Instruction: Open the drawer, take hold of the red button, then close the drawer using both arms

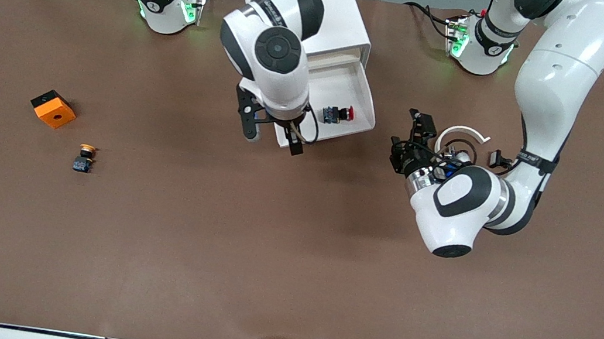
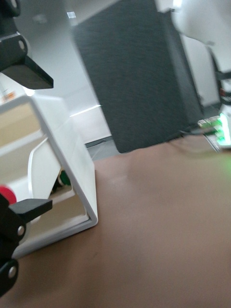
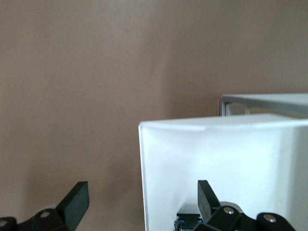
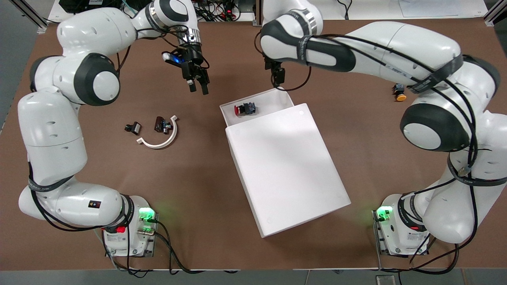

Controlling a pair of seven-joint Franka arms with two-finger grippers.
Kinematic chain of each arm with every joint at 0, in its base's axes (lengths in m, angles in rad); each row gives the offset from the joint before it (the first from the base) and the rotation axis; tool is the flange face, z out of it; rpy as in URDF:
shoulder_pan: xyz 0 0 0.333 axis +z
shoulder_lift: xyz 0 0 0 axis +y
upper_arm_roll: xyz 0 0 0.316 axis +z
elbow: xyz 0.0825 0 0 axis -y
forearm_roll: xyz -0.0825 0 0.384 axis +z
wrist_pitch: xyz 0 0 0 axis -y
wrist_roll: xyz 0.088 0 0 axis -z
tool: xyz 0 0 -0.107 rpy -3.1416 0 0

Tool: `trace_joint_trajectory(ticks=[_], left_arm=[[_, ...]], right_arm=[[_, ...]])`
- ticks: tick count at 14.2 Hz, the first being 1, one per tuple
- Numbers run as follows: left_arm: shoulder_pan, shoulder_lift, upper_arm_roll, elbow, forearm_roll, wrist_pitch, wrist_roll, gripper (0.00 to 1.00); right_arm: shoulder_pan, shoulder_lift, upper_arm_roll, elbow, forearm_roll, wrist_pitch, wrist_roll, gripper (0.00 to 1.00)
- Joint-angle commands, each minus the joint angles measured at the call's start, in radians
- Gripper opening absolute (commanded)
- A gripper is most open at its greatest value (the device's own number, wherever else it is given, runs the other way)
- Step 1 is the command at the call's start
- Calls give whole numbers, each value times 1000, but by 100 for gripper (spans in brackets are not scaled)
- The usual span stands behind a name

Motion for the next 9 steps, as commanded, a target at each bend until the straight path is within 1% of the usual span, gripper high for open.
trace_joint_trajectory(ticks=[1, 3, 4, 6, 9], left_arm=[[8, -138, 2, -113, 72, 12, 242, 100], [1, -192, 2, -136, 124, 47, 397, 100], [1, -213, 1, -148, 138, 96, 450, 100], [-5, -262, -1, -194, 160, 244, 537, 100], [-12, -348, -13, -308, 183, 454, 668, 100]], right_arm=[[35, 74, -10, 73, 17, -8, 69, 100], [60, 80, -10, 76, 20, -8, 98, 100], [78, 85, -9, 76, 20, -8, 105, 100], [86, 91, -10, 76, 54, -10, 105, 100], [90, 110, -9, 76, 83, -10, 106, 100]])
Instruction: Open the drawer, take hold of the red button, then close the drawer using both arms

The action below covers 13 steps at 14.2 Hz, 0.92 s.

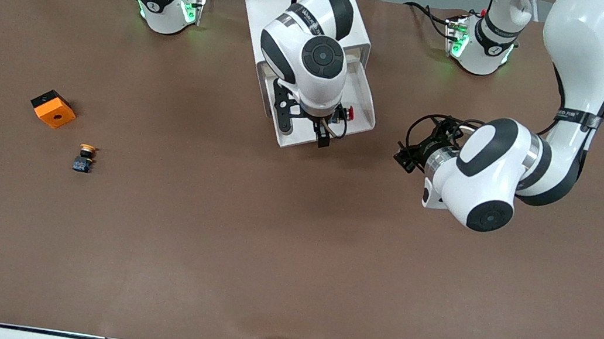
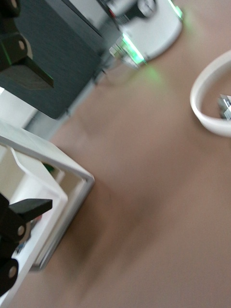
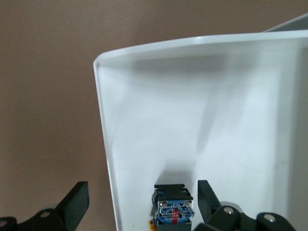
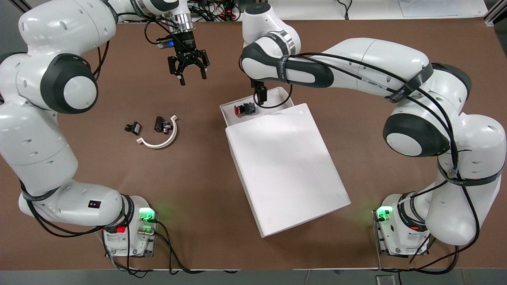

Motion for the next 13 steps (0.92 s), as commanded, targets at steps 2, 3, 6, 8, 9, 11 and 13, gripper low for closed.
trace_joint_trajectory(ticks=[2, 3, 6, 8, 9, 11, 13], left_arm=[[-5, -138, -25, -168, 43, 239, 154, 100], [-5, -152, -28, -188, 55, 285, 183, 100], [-5, -201, -42, -258, 74, 475, 250, 100], [-7, -238, -44, -317, 74, 604, 312, 100], [-7, -250, -53, -337, 76, 654, 341, 100], [-7, -267, -63, -386, 76, 750, 352, 100], [-14, -282, -74, -426, 92, 799, 353, 100]], right_arm=[[10, 37, -8, 33, 51, -13, 13, 100], [10, 37, -8, 33, 64, -13, 13, 100], [12, 37, -10, 35, 82, -13, 13, 100], [19, 39, -8, 35, 87, -14, 13, 100], [22, 39, -8, 35, 87, -13, 13, 100], [30, 42, -8, 33, 87, -13, 15, 100], [33, 45, -8, 35, 88, -13, 15, 100]])
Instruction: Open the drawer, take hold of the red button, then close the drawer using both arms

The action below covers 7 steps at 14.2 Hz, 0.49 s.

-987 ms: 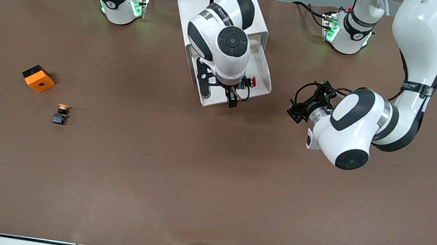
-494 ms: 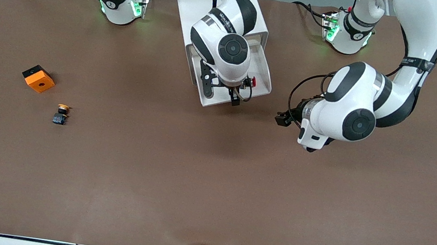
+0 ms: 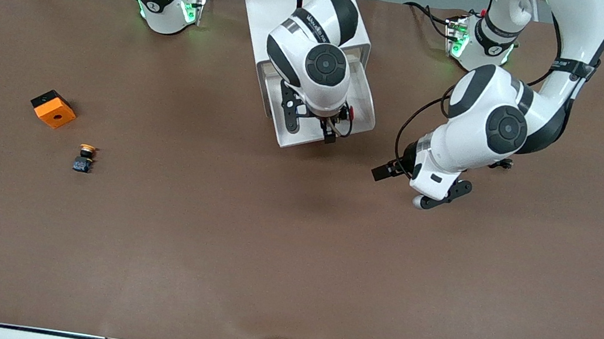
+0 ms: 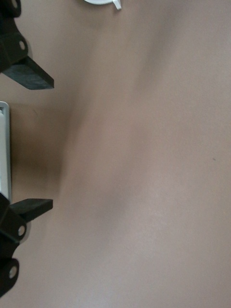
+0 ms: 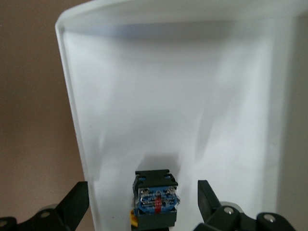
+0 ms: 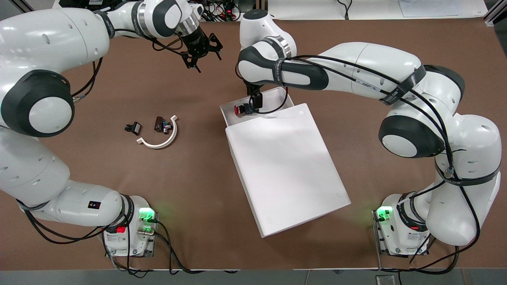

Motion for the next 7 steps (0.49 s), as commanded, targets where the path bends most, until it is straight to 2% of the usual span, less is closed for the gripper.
trace_joint_trajectory(ticks=[1, 3, 6, 7], left_arm=[[-7, -56, -20, -95, 65, 73, 12, 100], [-25, -50, -20, -106, 145, 76, 9, 100], [-32, -10, -27, -88, 153, 74, 2, 100], [-35, 10, -27, -74, 156, 74, 0, 100]], right_arm=[[12, 21, -9, 28, 24, -12, 22, 100], [14, 24, -3, 28, 24, -12, 31, 100], [22, 30, -3, 28, 24, -12, 23, 100], [26, 38, -3, 28, 22, -9, 20, 81]])
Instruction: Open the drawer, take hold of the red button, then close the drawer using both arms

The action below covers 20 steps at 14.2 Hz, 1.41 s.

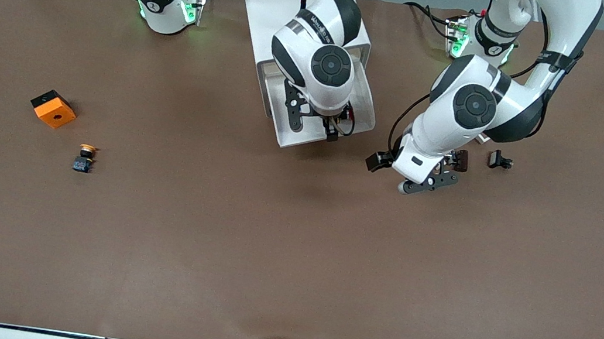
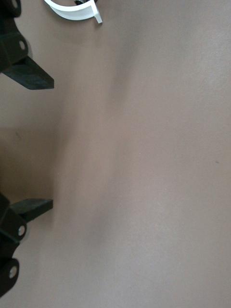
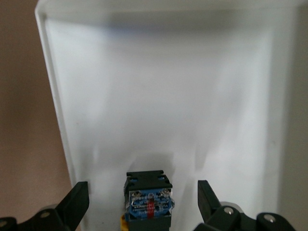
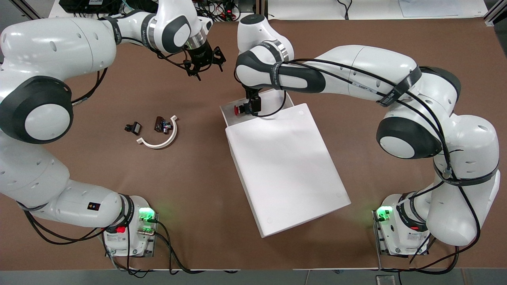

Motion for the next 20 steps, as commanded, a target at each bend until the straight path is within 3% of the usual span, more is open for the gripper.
trace_joint_trajectory(ticks=[1, 5, 14, 20], left_arm=[[1, 40, -11, 25, 34, 14, -8, 100], [3, 47, -9, 38, 44, 12, -16, 100], [9, 63, -6, 62, 73, 3, -19, 100], [7, 63, -3, 65, 90, 3, -65, 100]], right_arm=[[17, 25, -5, 29, 21, -3, 11, 65], [18, 25, -2, 30, 22, 20, 14, 0], [-34, 14, 2, 108, 32, -8, -85, 0], [-119, -39, -5, 164, 32, -179, -565, 0]])
